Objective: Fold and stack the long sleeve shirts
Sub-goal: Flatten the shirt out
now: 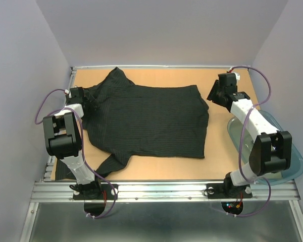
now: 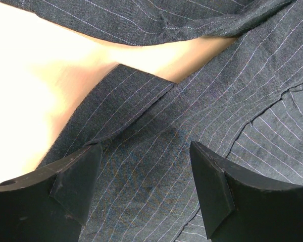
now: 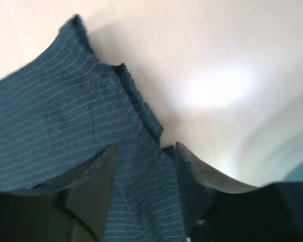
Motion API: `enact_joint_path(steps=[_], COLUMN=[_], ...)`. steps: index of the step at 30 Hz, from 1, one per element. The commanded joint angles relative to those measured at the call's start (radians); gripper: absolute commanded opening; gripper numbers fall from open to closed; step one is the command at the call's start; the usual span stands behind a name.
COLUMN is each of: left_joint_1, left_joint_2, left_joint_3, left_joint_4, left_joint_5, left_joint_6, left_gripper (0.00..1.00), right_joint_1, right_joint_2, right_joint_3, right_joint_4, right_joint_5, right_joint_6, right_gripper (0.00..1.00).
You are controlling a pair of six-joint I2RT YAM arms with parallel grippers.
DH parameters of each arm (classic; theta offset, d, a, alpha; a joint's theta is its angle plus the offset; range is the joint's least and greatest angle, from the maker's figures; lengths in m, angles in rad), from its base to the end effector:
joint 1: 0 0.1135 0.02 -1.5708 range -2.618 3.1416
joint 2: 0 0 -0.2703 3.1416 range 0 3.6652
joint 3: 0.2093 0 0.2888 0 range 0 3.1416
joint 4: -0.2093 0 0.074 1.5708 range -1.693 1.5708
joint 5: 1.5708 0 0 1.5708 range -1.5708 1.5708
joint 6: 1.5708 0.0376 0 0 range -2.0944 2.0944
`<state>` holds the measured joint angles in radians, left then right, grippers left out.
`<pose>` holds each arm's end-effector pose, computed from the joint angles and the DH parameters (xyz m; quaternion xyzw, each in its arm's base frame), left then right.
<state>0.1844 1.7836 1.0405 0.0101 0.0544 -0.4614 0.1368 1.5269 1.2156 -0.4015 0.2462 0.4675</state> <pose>0.4021 0.0729 0.1561 -0.2793 0.8695 -0.0807 0.3993 0.3767 0.0426 0.2819 0.1989 0.8818 0.0162 0.4273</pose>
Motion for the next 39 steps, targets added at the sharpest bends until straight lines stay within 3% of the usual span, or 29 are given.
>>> enact_joint_path(steps=[1, 8, 12, 18, 22, 25, 29, 33, 39], left_joint_1=[-0.003, -0.003, -0.008, -0.008, -0.008, -0.008, -0.008, -0.008, -0.008], left_joint_2=[0.000, -0.009, -0.012, -0.010, -0.012, -0.006, -0.004, -0.007, -0.006], left_joint_3=[0.000, 0.003, 0.001, -0.002, 0.000, 0.001, 0.003, 0.001, 0.003], left_joint_4=[-0.065, -0.062, -0.062, -0.061, -0.062, -0.062, -0.062, -0.062, -0.062], left_joint_5=[-0.007, -0.002, -0.014, -0.021, -0.019, -0.013, -0.011, -0.013, -0.007], left_joint_6=[0.003, 0.010, 0.012, 0.015, 0.015, 0.015, 0.015, 0.017, 0.018], left_gripper=[0.82, 0.82, 0.82, 0.82, 0.82, 0.82, 0.82, 0.82, 0.82], right_joint_1=[-0.003, 0.012, 0.055, 0.046, -0.023, -0.088, -0.155, -0.160, -0.163], right_joint_2=[-0.017, 0.047, 0.104, 0.137, 0.110, 0.105, 0.156, 0.197, 0.285], right_joint_3=[-0.047, 0.031, 0.021, -0.062, -0.088, -0.099, -0.094, -0.080, -0.060], right_joint_4=[-0.079, -0.057, 0.025, 0.109, 0.110, 0.116, 0.144, 0.185, 0.236], right_joint_5=[0.082, -0.162, -0.312, -0.105, -0.093, -0.128, -0.284, -0.364, -0.496], right_joint_6=[-0.032, -0.070, -0.012, 0.074, 0.071, 0.066, 0.053, 0.031, 0.014], right_gripper=[0.57, 0.58, 0.58, 0.58, 0.57, 0.57, 0.57, 0.66, 0.67])
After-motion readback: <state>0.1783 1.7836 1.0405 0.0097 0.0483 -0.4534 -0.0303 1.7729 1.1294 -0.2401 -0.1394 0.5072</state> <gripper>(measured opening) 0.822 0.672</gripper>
